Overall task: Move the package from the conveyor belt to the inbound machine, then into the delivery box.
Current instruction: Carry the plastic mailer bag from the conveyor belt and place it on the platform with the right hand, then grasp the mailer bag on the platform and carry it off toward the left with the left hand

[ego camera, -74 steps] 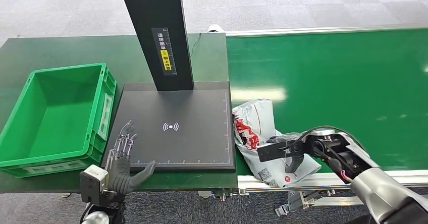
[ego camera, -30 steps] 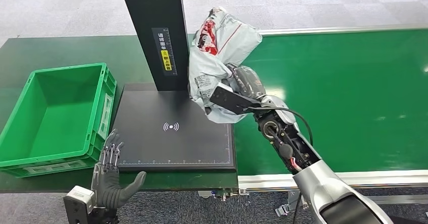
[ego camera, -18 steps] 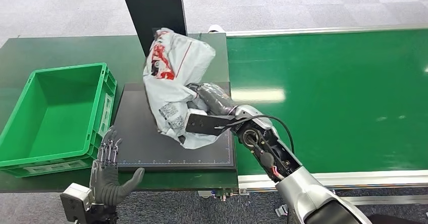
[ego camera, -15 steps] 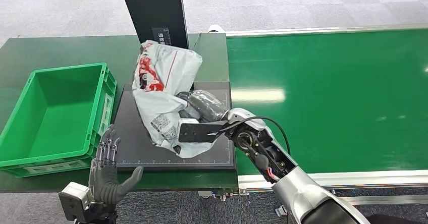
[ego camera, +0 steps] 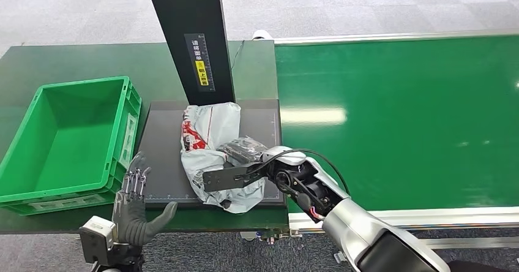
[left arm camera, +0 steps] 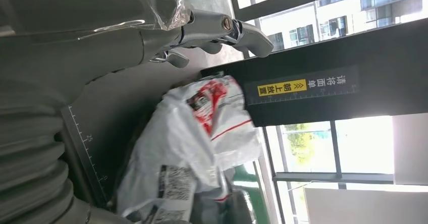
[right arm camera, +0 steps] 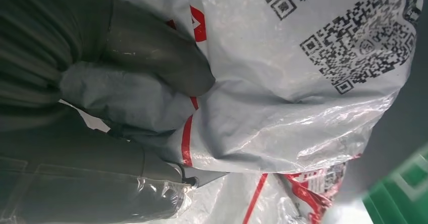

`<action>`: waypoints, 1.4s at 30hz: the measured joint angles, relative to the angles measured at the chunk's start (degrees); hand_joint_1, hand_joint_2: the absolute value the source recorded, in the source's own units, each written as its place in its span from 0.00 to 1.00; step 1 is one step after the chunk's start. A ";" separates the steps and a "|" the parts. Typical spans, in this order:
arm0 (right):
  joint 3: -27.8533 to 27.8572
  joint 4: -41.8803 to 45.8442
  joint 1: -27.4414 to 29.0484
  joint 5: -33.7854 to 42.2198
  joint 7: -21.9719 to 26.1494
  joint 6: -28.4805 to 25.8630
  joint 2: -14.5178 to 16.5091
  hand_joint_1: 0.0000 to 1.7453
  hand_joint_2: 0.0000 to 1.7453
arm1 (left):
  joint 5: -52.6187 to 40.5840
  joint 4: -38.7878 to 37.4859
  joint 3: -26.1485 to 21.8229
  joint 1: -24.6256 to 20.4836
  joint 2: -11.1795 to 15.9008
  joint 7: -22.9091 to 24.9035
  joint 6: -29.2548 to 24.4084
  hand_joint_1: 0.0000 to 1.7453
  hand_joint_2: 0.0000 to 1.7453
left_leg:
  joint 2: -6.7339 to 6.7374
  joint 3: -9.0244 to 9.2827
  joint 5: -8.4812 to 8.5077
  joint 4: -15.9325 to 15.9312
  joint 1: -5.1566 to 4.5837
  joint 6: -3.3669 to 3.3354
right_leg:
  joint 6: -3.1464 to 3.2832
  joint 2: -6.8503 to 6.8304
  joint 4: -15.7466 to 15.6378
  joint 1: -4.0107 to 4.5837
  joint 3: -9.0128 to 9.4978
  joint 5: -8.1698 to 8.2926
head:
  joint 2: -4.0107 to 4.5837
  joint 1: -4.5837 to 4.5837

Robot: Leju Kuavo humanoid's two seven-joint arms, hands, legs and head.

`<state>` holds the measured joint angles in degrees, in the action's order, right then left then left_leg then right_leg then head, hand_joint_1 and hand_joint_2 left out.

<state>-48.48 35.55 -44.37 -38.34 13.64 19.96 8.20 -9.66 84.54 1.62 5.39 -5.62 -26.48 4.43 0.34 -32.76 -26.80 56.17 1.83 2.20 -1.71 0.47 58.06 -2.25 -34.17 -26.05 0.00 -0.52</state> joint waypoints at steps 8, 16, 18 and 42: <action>-1.24 -2.15 -0.61 1.57 2.17 -2.39 0.04 0.00 1.00 | -0.11 -1.21 0.06 -0.90 0.03 0.11 0.02 0.00 1.00 | 0.02 0.00 0.00 0.00 0.00 0.00 | 0.00 0.00 0.00 0.00 -0.01 0.00 | 0.00 -0.01; 0.07 -1.66 -1.01 4.97 5.66 -7.35 -0.02 0.00 1.00 | 0.25 -1.33 0.16 -0.79 0.11 -0.35 0.30 0.00 1.00 | 0.02 0.01 0.00 0.00 0.00 0.00 | 0.00 0.00 0.00 0.00 -0.01 0.00 | 0.00 -0.01; 0.91 -1.08 -1.00 5.85 6.18 -8.63 -0.02 0.00 1.00 | 0.40 -1.33 0.25 -0.65 0.13 -0.51 0.27 0.00 1.00 | 0.02 0.00 0.00 0.00 0.00 0.00 | 0.00 0.00 0.00 0.00 -0.01 0.00 | 0.00 -0.01; 15.39 3.24 0.61 20.59 6.16 -12.69 0.54 0.00 1.00 | -5.05 -1.11 2.35 0.14 0.13 -1.39 -3.65 0.00 1.00 | 0.01 0.01 0.00 0.01 0.00 0.00 | 0.00 0.00 0.00 0.00 -0.01 0.00 | 0.00 0.00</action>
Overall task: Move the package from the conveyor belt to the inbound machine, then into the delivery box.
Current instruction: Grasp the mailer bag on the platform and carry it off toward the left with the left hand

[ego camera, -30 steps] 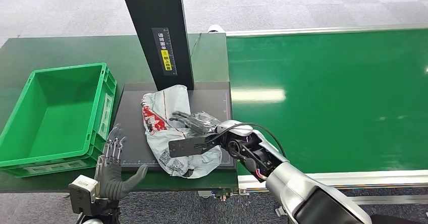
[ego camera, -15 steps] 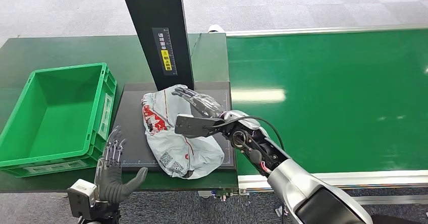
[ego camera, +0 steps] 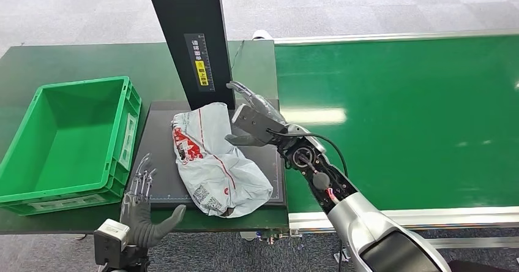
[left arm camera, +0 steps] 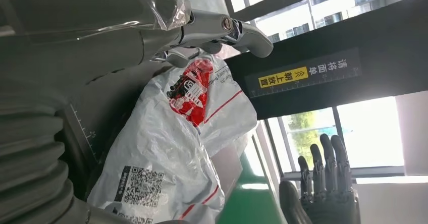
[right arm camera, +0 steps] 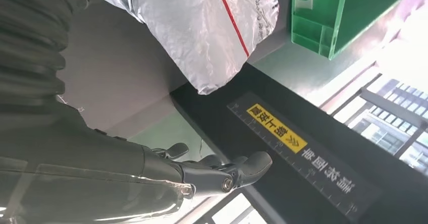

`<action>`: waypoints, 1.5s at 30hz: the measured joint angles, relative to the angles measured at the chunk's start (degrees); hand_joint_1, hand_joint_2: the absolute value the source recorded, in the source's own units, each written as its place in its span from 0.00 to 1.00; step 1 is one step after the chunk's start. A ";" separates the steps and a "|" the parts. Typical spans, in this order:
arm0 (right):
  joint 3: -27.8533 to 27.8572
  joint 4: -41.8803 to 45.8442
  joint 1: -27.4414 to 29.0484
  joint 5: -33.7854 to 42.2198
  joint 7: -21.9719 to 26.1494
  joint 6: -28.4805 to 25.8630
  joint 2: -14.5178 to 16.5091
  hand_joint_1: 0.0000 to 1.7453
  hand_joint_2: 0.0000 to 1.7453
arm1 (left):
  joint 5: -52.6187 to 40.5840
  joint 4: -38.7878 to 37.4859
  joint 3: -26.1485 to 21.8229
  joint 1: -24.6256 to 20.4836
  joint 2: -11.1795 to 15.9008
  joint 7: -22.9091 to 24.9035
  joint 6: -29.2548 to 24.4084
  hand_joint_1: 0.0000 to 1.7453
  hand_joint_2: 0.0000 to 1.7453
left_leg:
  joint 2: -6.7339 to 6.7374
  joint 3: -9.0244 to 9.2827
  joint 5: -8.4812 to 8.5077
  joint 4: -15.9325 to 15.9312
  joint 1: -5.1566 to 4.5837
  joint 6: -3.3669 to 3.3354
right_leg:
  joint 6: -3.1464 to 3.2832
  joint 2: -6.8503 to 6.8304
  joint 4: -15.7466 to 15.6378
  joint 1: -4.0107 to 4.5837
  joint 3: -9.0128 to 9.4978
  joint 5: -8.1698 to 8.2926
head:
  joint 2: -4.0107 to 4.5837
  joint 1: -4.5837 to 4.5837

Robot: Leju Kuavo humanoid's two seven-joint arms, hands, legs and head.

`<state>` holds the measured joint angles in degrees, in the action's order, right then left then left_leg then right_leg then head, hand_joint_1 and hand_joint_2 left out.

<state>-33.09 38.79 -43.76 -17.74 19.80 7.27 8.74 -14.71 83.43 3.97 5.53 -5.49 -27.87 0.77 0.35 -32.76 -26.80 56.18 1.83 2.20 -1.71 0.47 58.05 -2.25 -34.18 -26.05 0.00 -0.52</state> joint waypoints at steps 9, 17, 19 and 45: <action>3.62 2.40 0.97 5.33 -0.08 -0.97 0.01 0.00 1.00 | -12.71 -0.12 3.65 -1.80 0.33 2.13 -8.61 0.00 1.00 | 0.02 0.00 0.00 0.01 0.00 0.00 | 0.00 0.00 0.00 0.00 -0.01 0.00 | 0.00 -0.01; 5.05 3.82 1.52 5.68 0.31 -1.65 -0.03 0.00 0.50 | -17.44 -0.57 5.42 -2.84 0.67 3.58 -11.73 0.00 1.00 | 0.03 0.00 0.00 0.01 0.00 0.00 | 0.00 0.01 0.00 0.00 -0.03 0.00 | 0.00 -0.01; 5.26 4.65 1.78 5.66 0.53 -2.60 -0.12 0.00 0.00 | -21.82 -1.34 6.16 -3.55 0.87 5.46 -13.93 0.00 1.00 | 0.01 0.00 0.00 0.01 0.00 0.00 | 0.00 0.00 0.00 0.00 -0.03 0.00 | 0.00 -0.01; 7.08 19.79 6.14 3.82 -2.47 -5.50 -0.67 0.00 1.00 | -54.74 -18.33 12.82 -11.68 -0.97 27.95 -15.00 0.00 1.00 | 0.02 -0.01 -0.01 0.01 -0.01 0.00 | -0.01 0.01 0.00 -0.01 -0.02 0.01 | 0.00 0.01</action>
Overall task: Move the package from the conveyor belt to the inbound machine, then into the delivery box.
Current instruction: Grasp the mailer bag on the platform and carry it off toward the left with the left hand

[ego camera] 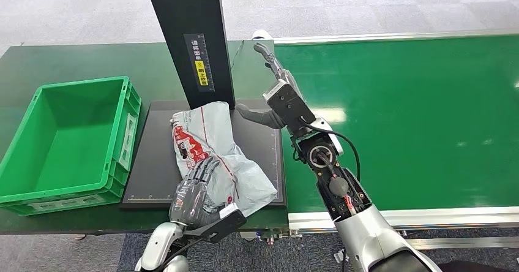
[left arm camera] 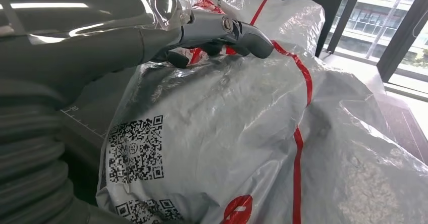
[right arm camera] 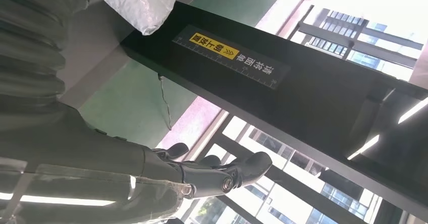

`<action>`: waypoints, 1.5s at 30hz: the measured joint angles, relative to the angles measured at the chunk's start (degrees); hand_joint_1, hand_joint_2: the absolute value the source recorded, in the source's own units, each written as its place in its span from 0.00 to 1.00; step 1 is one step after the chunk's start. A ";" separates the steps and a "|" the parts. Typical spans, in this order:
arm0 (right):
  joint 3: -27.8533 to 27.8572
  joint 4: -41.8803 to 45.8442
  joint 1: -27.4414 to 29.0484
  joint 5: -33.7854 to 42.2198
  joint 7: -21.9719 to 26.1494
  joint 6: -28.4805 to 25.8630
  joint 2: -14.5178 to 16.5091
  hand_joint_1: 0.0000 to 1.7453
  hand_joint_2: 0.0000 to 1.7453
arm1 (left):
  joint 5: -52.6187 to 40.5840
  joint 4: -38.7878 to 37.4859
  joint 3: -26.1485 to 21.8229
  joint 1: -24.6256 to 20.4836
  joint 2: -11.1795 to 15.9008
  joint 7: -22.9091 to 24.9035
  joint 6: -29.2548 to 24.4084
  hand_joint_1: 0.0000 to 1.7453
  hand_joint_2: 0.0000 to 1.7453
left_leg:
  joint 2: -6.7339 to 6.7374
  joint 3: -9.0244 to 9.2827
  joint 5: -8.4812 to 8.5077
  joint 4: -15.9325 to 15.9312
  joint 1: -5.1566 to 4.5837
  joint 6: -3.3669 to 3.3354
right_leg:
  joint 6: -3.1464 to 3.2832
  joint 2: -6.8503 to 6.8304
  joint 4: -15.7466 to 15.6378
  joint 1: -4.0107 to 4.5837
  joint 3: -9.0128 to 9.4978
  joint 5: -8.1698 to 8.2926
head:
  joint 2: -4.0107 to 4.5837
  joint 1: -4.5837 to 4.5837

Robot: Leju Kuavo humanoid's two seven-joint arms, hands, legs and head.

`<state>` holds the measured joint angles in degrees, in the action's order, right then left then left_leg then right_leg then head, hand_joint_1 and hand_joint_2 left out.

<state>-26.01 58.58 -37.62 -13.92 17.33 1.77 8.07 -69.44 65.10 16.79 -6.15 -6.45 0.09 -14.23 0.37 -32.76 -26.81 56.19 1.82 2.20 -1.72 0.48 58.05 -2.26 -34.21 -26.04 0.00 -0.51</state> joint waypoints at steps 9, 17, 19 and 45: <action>-0.01 0.01 0.02 -1.05 -0.44 -0.02 0.01 0.00 1.00 | -6.98 -3.06 0.04 -2.06 -0.14 5.96 3.67 0.00 1.00 | -0.01 0.04 0.00 0.00 0.00 0.00 | 0.00 0.00 0.00 0.00 0.08 0.00 | 0.00 -0.01; -0.01 0.00 0.13 -1.37 -0.58 -0.01 -0.17 0.00 1.00 | -7.01 -7.02 -0.64 -2.91 -0.08 3.90 4.28 1.00 1.00 | -0.02 0.19 0.01 -0.02 0.00 0.00 | 0.00 -0.01 0.00 0.00 0.23 0.00 | 0.00 0.00; 0.01 0.00 0.39 -1.37 -0.61 -0.02 -0.38 0.00 1.00 | -5.26 -7.08 -0.92 -2.64 0.03 1.97 2.83 1.00 1.00 | -0.03 0.19 0.03 -0.02 0.00 -0.01 | 0.00 -0.02 0.00 0.00 0.25 0.00 | 0.00 -0.01; 0.01 0.17 0.85 -1.01 -0.22 -0.02 -1.74 0.00 1.00 | 13.91 2.14 -4.78 0.18 1.38 -18.31 -22.18 1.00 1.00 | -0.01 -0.02 0.07 -0.01 -0.02 -0.05 | 0.00 -0.02 0.01 -0.01 0.03 0.05 | 0.00 0.00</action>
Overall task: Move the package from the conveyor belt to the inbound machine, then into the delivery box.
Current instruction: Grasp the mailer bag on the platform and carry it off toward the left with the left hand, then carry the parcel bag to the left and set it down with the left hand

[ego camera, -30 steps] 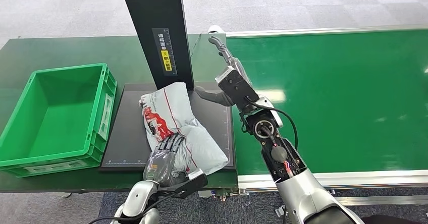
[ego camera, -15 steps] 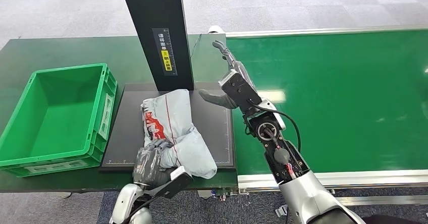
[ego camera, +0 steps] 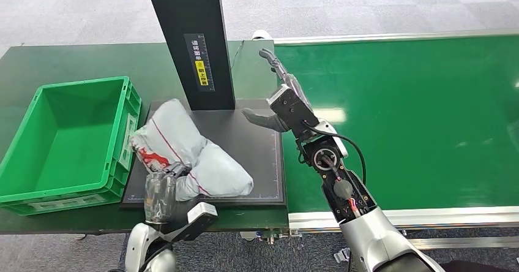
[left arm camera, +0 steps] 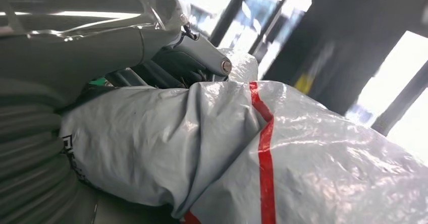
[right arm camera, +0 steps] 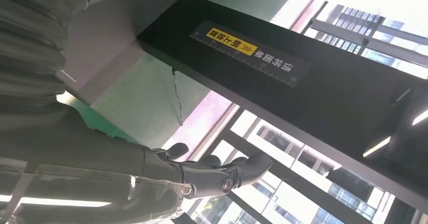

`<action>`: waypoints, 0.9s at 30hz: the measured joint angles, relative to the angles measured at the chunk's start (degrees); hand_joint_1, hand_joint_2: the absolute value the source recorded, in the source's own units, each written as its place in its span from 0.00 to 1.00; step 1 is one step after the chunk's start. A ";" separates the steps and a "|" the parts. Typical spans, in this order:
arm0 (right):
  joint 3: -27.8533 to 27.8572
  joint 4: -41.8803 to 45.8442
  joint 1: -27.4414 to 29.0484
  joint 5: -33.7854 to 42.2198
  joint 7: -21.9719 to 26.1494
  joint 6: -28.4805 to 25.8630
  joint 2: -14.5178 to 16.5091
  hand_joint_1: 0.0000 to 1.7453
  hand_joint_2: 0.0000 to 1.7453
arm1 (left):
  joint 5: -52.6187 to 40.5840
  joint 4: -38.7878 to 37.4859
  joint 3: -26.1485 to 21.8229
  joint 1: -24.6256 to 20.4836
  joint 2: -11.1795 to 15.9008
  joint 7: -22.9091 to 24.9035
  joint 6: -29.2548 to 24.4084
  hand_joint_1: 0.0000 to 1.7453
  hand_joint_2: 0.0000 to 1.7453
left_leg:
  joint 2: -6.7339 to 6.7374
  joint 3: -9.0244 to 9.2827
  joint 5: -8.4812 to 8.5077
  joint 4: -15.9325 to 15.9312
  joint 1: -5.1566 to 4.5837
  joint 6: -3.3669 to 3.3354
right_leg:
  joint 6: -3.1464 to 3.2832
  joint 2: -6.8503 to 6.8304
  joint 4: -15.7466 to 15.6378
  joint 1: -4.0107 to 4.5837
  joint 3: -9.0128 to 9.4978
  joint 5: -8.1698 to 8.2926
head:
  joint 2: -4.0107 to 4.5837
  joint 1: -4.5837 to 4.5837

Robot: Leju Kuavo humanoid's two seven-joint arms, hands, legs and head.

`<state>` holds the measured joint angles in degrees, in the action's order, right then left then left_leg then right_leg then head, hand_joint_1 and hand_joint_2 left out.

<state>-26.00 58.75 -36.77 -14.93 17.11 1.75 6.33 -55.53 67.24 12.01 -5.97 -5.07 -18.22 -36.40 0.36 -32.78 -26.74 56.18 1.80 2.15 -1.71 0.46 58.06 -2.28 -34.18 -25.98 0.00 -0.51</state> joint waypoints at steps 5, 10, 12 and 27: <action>-0.15 -0.19 -0.99 0.77 0.35 0.02 0.18 0.00 1.00 | 4.05 7.65 -3.44 2.48 -1.14 -13.27 -3.31 1.00 1.00 | -0.01 -0.01 0.00 0.00 0.00 0.00 | 0.00 0.00 0.00 0.00 0.00 0.00 | 0.00 -0.01; -0.52 -0.88 -1.66 2.14 1.26 -0.02 0.20 0.00 1.00 | 3.03 19.26 -9.41 4.98 -4.41 -20.28 -3.56 1.00 1.00 | -0.01 -0.02 0.00 0.01 0.00 0.00 | 0.00 0.00 0.00 0.00 -0.01 0.00 | 0.00 0.00; -0.72 -1.12 -1.76 2.74 1.45 -0.06 0.09 0.00 1.00 | 2.16 24.90 -11.12 5.20 -4.87 -20.30 -3.59 1.00 1.00 | -0.03 -0.02 0.00 0.01 0.01 0.00 | 0.00 0.00 0.00 0.01 -0.01 0.00 | 0.00 0.01; -1.76 -1.92 -2.30 3.19 0.01 -1.81 -0.90 0.00 1.00 | -16.99 20.66 -25.55 -6.59 -0.16 3.30 -3.40 1.00 1.00 | 0.11 0.09 0.09 -0.01 0.03 0.02 | 0.10 0.07 0.02 0.04 -0.01 0.08 | 0.00 0.00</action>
<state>-27.77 56.83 -39.07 -11.74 17.12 -0.07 5.43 -72.52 87.90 -13.54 -12.57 -5.24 -14.92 -39.80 0.47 -32.70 -26.65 56.17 1.83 2.17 -1.61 0.53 58.08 -2.23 -34.18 -25.90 0.00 -0.52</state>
